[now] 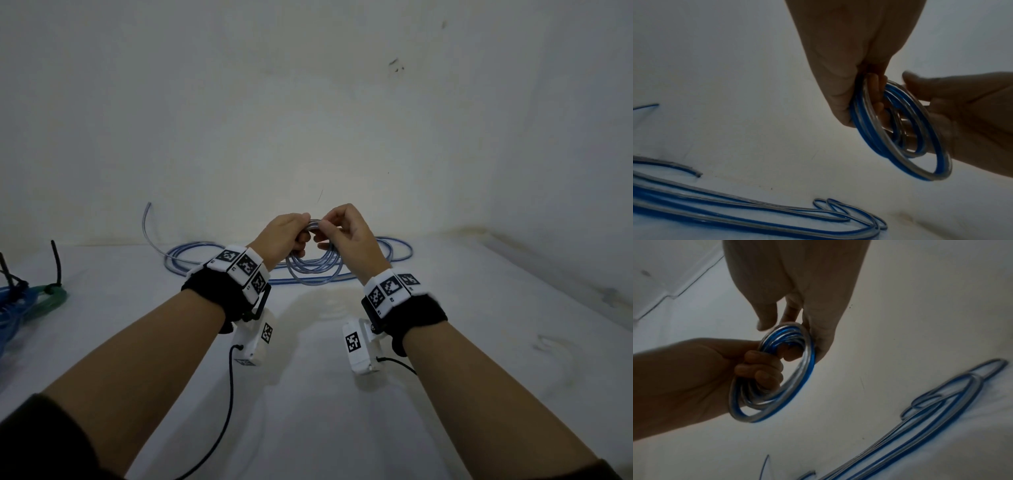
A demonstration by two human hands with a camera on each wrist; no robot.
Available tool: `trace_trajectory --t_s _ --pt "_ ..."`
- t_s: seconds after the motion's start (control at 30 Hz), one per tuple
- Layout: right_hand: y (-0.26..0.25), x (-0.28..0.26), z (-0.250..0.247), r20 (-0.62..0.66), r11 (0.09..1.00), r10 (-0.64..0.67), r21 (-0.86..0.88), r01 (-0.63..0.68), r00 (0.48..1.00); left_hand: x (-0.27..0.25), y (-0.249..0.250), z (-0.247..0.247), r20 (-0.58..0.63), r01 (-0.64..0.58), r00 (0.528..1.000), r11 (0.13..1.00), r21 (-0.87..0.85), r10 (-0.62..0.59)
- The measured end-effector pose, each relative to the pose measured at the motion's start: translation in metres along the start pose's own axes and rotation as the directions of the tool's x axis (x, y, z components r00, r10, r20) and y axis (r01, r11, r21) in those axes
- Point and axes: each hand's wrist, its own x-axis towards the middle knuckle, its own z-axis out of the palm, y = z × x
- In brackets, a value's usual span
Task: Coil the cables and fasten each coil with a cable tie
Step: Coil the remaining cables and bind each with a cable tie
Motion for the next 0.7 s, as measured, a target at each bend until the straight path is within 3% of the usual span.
trace_trajectory --t_s 0.2,0.33,0.47,0.6,0.7 --pt "-0.003 -0.007 -0.033 -0.186 0.994 -0.075 -0.097 0.057 0.980 0.009 0.005 0.035 -0.007 -0.080 0.997 0.991 0.105 0.081" --pt "-0.005 -0.018 -0.065 -0.302 0.987 -0.055 -0.158 0.007 0.952 0.014 0.006 0.063 0.149 -0.200 0.975 0.950 0.240 0.167" --pt "-0.005 -0.031 -0.099 -0.375 0.976 -0.034 -0.213 -0.050 0.926 0.019 0.011 0.099 0.298 -0.306 0.936 0.849 0.431 0.187" --pt "-0.014 -0.049 -0.138 -0.397 0.963 -0.008 -0.251 -0.100 0.918 0.027 0.014 0.142 0.305 -0.134 0.950 0.966 0.222 0.062" --pt "-0.019 -0.063 -0.166 -0.432 0.965 0.018 -0.230 -0.130 0.902 0.027 0.018 0.176 0.365 -0.016 0.930 0.992 0.125 -0.031"
